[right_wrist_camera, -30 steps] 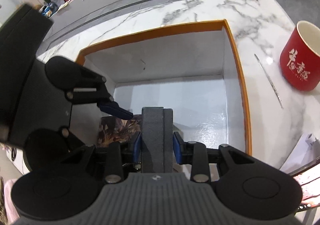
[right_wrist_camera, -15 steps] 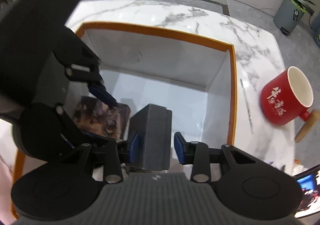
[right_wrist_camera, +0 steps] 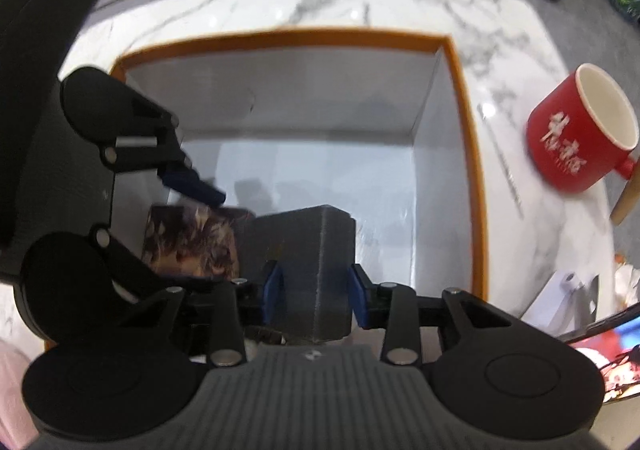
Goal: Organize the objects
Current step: 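Lower the picture book and black box down into the orange box, then open the right gripper releasing the black box while the left releases the picture book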
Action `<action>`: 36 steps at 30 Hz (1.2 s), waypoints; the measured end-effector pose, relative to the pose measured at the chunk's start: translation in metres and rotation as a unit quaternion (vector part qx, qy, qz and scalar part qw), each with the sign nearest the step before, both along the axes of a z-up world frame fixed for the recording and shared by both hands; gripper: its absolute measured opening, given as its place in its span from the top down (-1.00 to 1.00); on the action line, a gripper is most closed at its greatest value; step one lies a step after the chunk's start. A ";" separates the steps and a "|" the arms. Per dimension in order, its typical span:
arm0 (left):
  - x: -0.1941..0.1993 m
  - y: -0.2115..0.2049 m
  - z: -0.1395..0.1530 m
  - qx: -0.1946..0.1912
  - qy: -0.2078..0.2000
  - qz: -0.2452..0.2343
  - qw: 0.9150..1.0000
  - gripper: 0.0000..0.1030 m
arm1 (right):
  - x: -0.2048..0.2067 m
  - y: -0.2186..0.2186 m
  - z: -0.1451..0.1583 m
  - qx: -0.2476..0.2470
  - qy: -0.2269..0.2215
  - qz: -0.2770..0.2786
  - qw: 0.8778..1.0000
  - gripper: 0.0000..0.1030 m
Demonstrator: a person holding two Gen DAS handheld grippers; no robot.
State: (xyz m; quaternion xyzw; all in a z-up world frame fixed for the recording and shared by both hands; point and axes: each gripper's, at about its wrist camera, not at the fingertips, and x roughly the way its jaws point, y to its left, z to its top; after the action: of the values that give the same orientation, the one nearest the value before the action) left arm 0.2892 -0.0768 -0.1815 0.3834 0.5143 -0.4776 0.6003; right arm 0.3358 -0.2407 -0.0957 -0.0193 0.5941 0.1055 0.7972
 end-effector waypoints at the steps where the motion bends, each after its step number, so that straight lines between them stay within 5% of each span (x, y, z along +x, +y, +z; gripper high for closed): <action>1: -0.002 0.002 -0.001 0.000 0.000 -0.003 1.000 -0.37 | 0.000 0.002 0.000 -0.004 0.002 0.008 1.000 0.23; 12: -0.018 0.024 -0.013 -0.004 0.030 0.005 1.000 -0.36 | 0.006 0.013 0.000 -0.053 -0.003 0.108 0.993 0.32; 17: -0.025 0.036 -0.018 -0.006 0.051 0.019 0.998 -0.33 | 0.015 0.018 -0.004 -0.069 -0.022 0.172 0.982 0.32; 18: -0.028 0.039 -0.019 -0.007 0.052 0.019 0.998 -0.33 | 0.019 0.017 -0.006 -0.076 -0.014 0.180 0.981 0.46; 21: -0.034 0.048 -0.022 -0.014 0.054 0.028 0.998 -0.32 | 0.022 0.018 -0.006 -0.088 0.003 0.214 0.973 0.48; 29: -0.055 0.075 -0.030 -0.030 0.051 0.036 0.998 -0.24 | 0.006 0.033 -0.014 -0.212 0.012 0.401 0.891 0.62; 36: -0.073 0.101 -0.036 -0.039 0.053 0.058 0.996 -0.21 | -0.006 0.036 -0.039 -0.270 -0.003 0.499 0.823 0.64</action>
State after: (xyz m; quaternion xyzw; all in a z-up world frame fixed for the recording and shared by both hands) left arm 0.2160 0.0241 -0.2177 0.3034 0.5479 -0.4816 0.6131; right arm 0.3294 -0.2049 -0.1352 -0.5280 0.5058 0.3243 0.6002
